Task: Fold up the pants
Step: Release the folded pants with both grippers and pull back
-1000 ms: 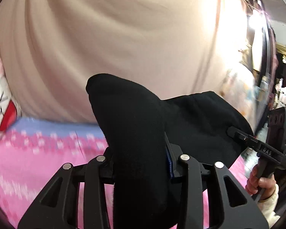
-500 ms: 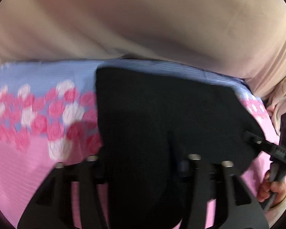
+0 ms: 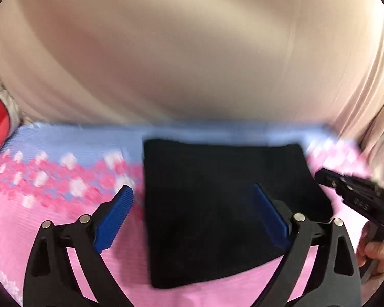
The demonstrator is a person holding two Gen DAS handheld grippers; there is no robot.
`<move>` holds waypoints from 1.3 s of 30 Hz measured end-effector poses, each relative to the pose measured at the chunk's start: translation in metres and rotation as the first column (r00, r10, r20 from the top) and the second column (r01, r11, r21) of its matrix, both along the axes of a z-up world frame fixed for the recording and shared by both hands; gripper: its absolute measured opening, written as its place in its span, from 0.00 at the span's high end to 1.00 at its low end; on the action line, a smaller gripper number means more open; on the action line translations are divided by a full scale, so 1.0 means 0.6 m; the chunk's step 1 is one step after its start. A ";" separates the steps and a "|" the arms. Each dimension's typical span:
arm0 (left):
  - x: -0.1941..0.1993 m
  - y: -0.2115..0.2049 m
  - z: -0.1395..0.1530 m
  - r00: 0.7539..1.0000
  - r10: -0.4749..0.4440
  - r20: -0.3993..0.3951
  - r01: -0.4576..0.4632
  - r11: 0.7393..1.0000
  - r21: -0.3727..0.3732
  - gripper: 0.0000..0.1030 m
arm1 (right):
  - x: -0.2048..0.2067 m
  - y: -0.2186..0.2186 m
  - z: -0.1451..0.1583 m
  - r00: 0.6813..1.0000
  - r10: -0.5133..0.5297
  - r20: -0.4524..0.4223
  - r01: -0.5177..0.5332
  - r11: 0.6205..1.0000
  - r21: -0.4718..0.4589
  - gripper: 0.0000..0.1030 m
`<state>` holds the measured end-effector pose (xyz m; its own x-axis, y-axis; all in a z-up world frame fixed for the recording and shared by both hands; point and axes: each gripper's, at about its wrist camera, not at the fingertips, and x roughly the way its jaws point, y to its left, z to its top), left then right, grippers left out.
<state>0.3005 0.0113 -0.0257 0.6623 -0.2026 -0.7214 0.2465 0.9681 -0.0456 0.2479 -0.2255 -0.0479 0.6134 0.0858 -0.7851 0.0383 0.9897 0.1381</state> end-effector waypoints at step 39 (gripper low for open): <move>-0.351 0.035 0.052 0.986 0.134 0.100 -0.148 0.977 0.156 0.05 | -0.396 0.089 0.104 0.969 -0.147 0.197 0.145 0.989 0.023 0.58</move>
